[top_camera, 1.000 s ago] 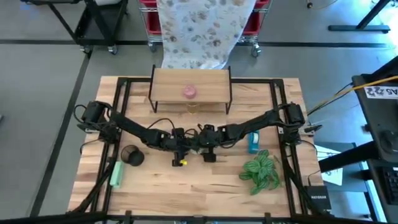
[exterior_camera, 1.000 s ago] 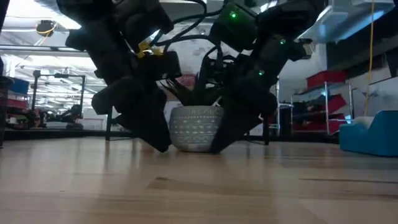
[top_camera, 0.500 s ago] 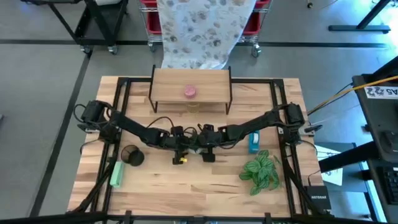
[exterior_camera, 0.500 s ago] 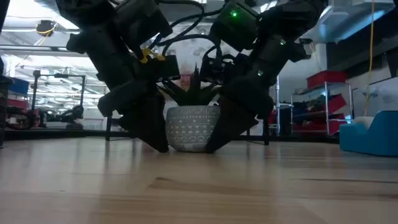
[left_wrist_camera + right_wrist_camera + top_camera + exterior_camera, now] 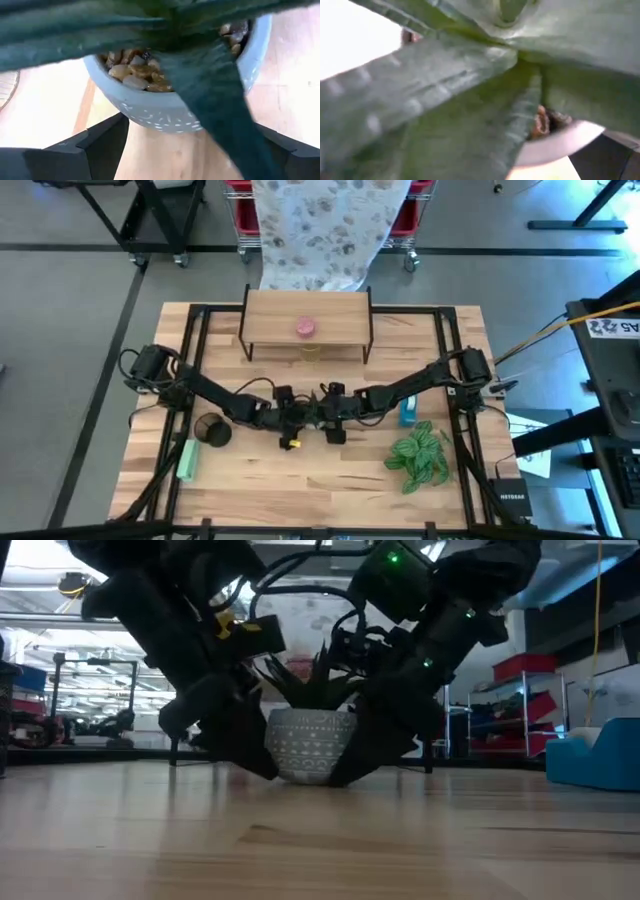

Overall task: Stock shelves
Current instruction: Put the top potted plant on the shelf

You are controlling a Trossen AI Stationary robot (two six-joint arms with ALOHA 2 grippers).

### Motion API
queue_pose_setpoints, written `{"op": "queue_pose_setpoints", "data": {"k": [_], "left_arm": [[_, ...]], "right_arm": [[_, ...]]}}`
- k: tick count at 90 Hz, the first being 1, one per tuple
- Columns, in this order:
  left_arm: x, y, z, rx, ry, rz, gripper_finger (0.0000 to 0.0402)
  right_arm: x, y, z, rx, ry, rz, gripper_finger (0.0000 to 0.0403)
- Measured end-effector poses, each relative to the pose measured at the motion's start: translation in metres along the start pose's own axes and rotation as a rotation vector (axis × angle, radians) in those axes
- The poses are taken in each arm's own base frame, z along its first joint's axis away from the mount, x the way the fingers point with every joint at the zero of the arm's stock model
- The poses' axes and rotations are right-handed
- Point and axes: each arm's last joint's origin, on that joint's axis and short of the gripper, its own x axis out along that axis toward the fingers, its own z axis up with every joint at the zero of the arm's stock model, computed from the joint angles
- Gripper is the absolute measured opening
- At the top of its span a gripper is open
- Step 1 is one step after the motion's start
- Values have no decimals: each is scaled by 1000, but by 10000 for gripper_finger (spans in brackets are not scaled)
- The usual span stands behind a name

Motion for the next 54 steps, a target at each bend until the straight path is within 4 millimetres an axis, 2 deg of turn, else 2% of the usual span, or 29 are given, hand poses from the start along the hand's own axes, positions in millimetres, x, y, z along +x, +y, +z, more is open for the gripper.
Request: {"op": "queue_pose_setpoints", "data": {"k": [26, 38, 54], "left_arm": [[-14, 6, -18, -143, -118, -35, 303], [-13, 7, -26, -212, -176, -109, 303], [-11, 8, -31, -226, -217, -118, 303]], "right_arm": [[0, 1, 3, 5, -34, 34, 394], [0, 1, 4, 5, -53, 46, 394], [0, 2, 5, 17, -65, 57, 394]]}}
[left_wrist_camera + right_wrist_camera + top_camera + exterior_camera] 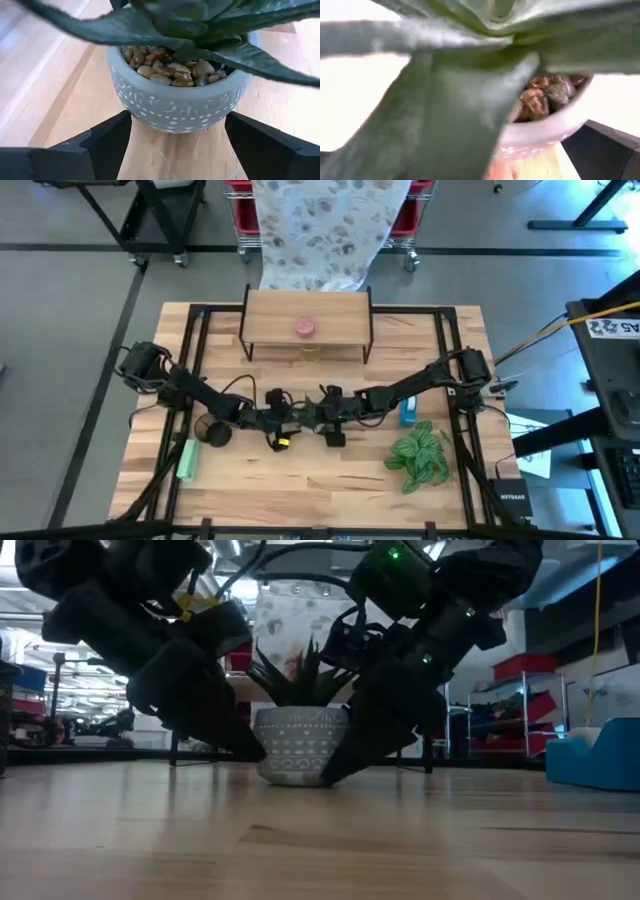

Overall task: Stock shelves
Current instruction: Put the top potted plant on the shelf

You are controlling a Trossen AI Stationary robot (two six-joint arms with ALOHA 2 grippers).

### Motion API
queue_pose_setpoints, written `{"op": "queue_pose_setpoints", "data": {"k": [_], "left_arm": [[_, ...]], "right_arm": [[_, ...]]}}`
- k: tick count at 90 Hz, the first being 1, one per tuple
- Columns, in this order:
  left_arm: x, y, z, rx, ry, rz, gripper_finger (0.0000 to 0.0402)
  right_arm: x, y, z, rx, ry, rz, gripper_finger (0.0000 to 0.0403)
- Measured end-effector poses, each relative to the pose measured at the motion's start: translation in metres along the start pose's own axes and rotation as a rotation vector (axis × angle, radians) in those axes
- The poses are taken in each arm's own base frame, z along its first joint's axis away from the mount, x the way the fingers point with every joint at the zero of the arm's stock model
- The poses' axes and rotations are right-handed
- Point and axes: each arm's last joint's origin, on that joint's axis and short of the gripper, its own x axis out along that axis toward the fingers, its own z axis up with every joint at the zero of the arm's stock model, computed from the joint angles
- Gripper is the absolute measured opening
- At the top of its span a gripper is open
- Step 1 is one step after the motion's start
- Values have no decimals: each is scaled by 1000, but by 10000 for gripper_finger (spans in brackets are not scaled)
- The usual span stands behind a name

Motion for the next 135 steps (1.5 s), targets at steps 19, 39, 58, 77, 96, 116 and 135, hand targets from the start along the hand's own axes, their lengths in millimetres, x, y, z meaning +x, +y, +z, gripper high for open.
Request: {"op": "queue_pose_setpoints", "data": {"k": [19, 39, 58, 77, 96, 116, 135], "left_arm": [[0, 0, 0, 20, -5, -2, 303], [0, 0, -1, 48, 3, -16, 303], [0, 0, 0, 33, 2, -21, 303], [0, -1, 0, 8, 8, -30, 303], [-6, 1, 3, 12, 20, -34, 303], [-20, 5, 14, 31, 6, -17, 303], [-21, 5, 14, 39, 15, -6, 303]], "right_arm": [[3, 0, 0, 10, -15, -1, 395], [9, 0, -2, 15, -33, -8, 395], [8, 0, 1, 20, -26, -15, 395], [6, 1, 9, 25, 6, -17, 395], [6, 1, 11, 27, -2, -19, 375], [5, 0, 16, 30, -28, -27, 365], [2, 0, 25, 9, -2, -37, 363]]}}
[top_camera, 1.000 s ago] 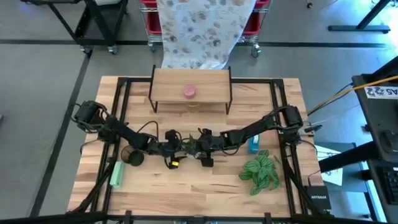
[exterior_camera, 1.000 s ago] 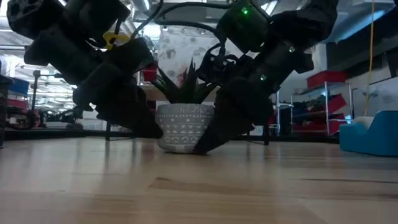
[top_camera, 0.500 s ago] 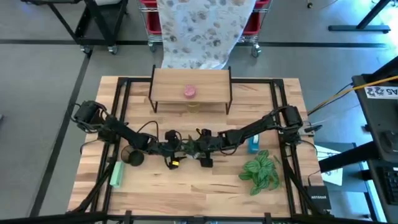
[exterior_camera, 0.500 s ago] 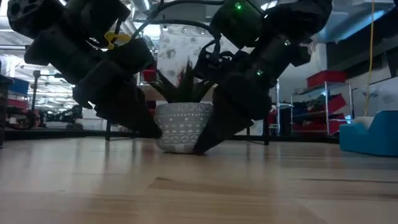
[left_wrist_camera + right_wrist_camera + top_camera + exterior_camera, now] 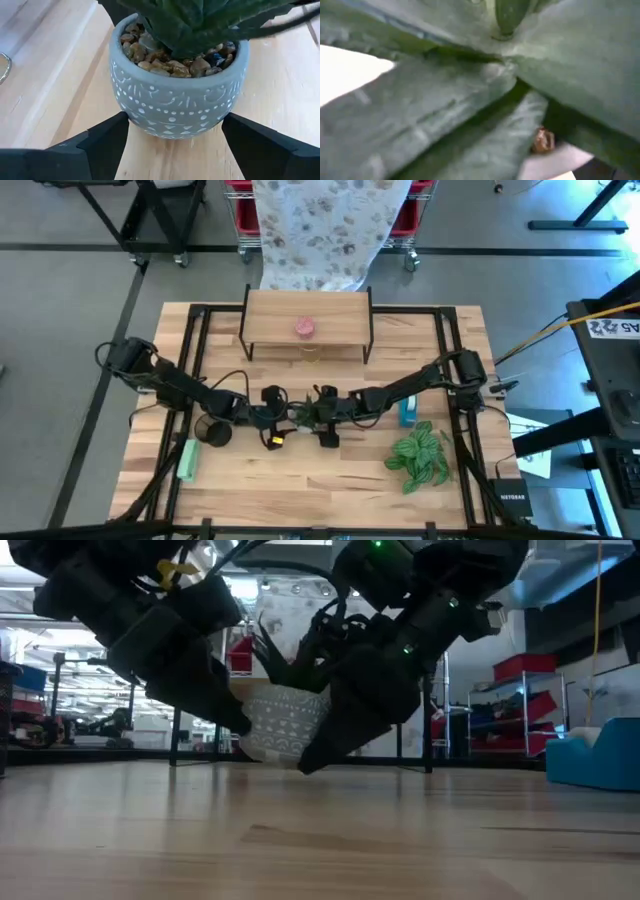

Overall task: Stock shelves
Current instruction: Put the top potted plant on the shelf

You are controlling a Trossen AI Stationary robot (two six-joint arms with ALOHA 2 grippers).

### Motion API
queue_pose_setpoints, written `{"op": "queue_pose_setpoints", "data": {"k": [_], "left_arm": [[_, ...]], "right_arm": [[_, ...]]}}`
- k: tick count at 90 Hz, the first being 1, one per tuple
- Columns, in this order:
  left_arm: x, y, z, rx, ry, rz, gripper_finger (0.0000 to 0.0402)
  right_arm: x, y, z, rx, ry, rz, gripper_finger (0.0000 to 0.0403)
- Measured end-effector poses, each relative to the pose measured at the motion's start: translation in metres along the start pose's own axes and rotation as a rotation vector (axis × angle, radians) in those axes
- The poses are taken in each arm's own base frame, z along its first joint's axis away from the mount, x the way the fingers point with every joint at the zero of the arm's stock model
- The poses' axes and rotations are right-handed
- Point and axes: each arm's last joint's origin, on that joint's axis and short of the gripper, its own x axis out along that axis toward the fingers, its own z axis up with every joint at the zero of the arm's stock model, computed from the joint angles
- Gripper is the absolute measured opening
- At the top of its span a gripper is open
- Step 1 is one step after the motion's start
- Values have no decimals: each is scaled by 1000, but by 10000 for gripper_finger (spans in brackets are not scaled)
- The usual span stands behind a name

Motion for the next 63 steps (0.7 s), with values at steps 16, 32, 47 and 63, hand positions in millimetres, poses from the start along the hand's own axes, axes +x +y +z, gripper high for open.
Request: {"op": "queue_pose_setpoints", "data": {"k": [16, 32, 47, 63], "left_arm": [[-2, 1, 1, -9, 0, 8, 303], [-16, 5, 3, -22, 41, 29, 303], [-40, 11, 10, -39, 39, 51, 303], [-59, 21, 15, -55, 29, 104, 303]], "right_arm": [[-4, -4, 12, -21, 52, -11, 363], [-10, -6, 31, -36, 37, -17, 362], [-19, -10, 55, -42, 6, -29, 362], [-26, -24, 73, -38, -39, -49, 361]]}}
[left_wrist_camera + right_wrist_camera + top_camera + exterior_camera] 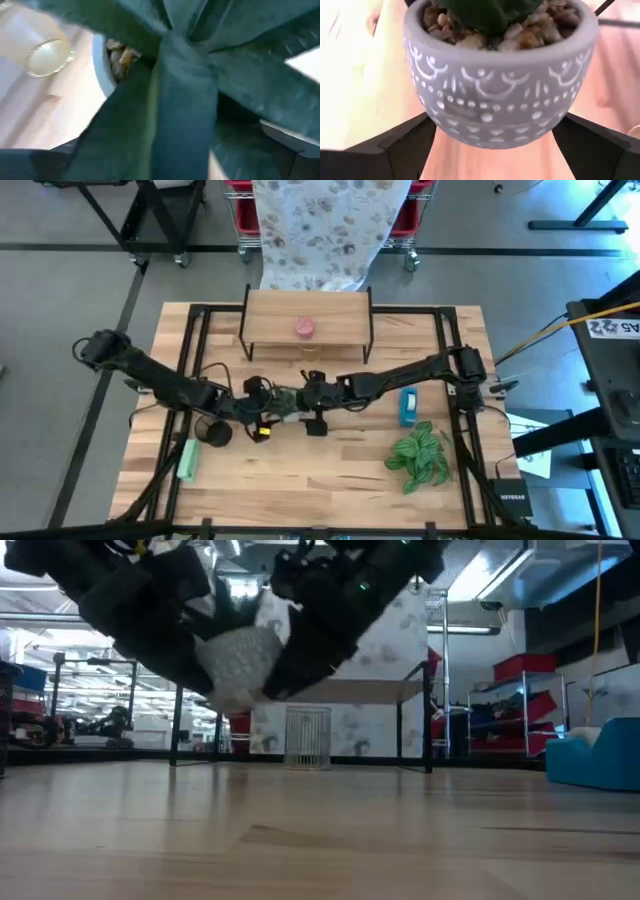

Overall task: Stock shelves
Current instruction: Put the top potted plant on the shelf

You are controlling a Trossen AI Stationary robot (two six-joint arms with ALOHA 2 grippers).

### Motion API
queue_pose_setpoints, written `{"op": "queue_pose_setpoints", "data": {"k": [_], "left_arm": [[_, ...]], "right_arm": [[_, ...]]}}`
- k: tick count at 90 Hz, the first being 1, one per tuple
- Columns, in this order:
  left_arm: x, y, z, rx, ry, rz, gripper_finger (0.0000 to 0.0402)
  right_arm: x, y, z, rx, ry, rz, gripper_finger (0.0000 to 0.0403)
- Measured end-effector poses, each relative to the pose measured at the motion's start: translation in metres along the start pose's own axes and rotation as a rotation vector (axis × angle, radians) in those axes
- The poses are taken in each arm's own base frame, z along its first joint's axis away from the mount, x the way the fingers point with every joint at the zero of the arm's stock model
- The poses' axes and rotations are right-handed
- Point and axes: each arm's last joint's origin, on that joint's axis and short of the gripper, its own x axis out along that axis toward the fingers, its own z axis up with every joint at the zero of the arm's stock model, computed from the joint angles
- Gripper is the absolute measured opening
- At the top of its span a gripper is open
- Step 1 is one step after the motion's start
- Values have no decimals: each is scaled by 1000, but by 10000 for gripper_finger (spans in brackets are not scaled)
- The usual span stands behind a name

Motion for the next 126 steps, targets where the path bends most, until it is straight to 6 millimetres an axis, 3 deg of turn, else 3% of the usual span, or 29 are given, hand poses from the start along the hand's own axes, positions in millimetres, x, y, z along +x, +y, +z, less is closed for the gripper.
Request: {"op": "queue_pose_setpoints", "data": {"k": [43, 73, 104, 126], "left_arm": [[-19, 10, 17, 14, 29, 42, 303], [-30, 20, 32, 35, 76, 140, 303], [-56, 49, 46, -24, 32, 192, 303], [-64, 64, 50, -25, 3, 228, 303]], "right_arm": [[-2, -11, 10, 37, -51, -3, 362], [-15, -36, 37, 46, -84, -37, 362], [-26, -66, 58, 84, -180, -64, 362], [-32, -83, 66, 93, -224, -91, 362]]}}
